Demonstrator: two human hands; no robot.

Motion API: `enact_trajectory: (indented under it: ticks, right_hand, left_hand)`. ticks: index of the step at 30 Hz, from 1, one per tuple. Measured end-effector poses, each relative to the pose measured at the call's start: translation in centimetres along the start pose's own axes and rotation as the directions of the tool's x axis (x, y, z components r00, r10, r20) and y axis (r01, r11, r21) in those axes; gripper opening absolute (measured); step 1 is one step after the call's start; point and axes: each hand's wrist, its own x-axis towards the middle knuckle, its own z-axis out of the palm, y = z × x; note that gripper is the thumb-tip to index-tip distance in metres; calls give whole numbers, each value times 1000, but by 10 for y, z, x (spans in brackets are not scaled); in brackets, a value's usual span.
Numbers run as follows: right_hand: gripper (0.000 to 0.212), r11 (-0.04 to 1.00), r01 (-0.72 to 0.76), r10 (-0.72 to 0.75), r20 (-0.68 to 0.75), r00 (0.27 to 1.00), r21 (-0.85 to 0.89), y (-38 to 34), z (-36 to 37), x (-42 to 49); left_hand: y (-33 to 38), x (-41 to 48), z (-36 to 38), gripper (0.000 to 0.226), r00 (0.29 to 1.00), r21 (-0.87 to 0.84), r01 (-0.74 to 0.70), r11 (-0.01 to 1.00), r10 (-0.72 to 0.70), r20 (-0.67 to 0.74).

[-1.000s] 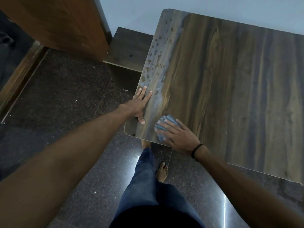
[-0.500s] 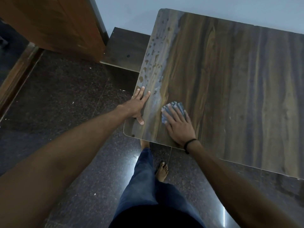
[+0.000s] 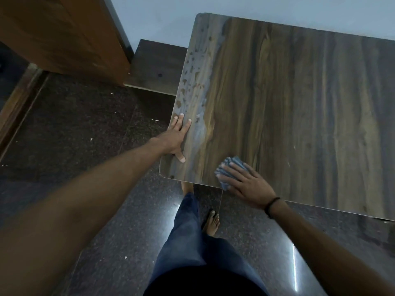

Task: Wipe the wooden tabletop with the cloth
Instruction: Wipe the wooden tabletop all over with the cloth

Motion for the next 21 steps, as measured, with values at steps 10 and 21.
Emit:
enact_trajectory:
  ticks: [10,21]
  right_hand:
    - [52,998,-60,61,-30,998,36,-19,6,4]
    - [63,240,-896,965,9,263,375,53,-13,-75]
  left_hand:
    - [2,-2,0,155,1000,-11,16,1000,-16,5]
    - [4,-2,-2,157,999,19,44,999,-44,28]
